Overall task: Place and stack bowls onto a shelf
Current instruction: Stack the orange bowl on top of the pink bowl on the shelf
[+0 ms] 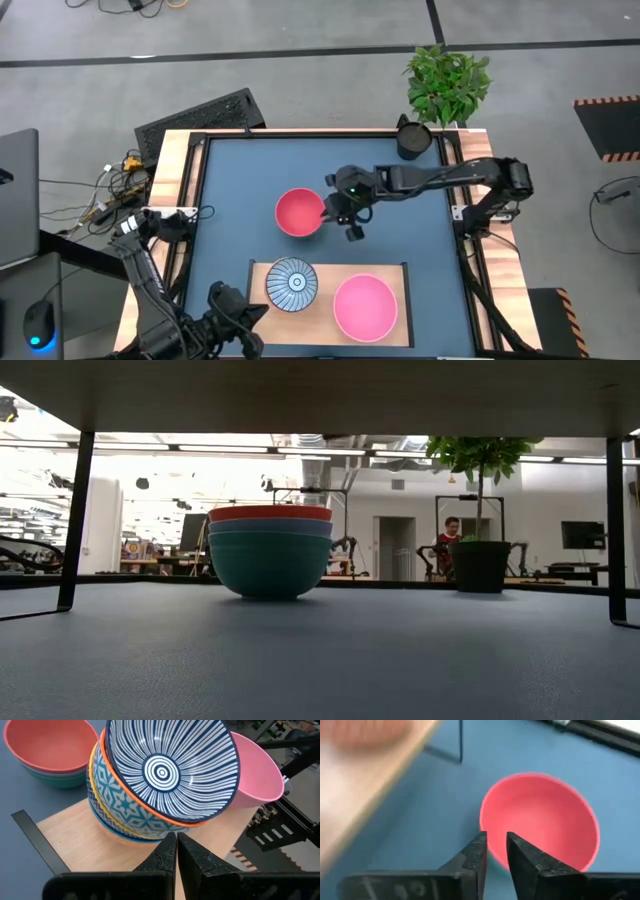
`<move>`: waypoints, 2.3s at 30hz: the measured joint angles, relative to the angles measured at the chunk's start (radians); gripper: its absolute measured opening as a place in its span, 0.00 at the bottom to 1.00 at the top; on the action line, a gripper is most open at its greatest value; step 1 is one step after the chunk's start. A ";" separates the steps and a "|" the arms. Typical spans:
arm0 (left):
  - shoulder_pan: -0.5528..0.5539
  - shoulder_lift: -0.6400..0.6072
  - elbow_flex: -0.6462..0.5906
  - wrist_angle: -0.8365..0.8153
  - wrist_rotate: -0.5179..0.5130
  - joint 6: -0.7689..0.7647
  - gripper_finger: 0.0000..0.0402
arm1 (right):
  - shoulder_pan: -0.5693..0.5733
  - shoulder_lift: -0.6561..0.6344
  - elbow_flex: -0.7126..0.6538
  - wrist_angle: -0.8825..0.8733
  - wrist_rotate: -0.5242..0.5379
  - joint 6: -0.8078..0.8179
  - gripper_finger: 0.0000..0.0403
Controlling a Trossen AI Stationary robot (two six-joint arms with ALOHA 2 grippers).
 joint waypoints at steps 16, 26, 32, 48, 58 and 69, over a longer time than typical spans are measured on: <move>0.010 0.000 0.000 0.013 -0.007 0.000 0.00 | 0.002 0.182 0.006 0.074 0.047 -0.265 0.43; 0.003 -0.028 -0.001 0.068 -0.007 0.021 0.00 | 0.002 0.210 0.005 0.034 0.068 -0.273 0.41; -0.039 -0.136 -0.001 0.218 -0.067 0.204 0.00 | 0.002 0.211 0.005 0.034 0.068 -0.273 0.38; 0.066 -0.531 0.000 0.225 -0.604 1.059 0.00 | 0.002 0.192 0.004 0.004 0.088 -0.201 0.07; 0.300 -0.595 0.000 0.001 -0.248 1.075 0.13 | 0.003 0.173 0.147 -0.052 0.152 -0.153 0.08; 0.522 -0.524 -0.001 -0.037 0.200 1.543 0.20 | 0.012 0.171 0.441 -0.273 0.173 -0.193 0.08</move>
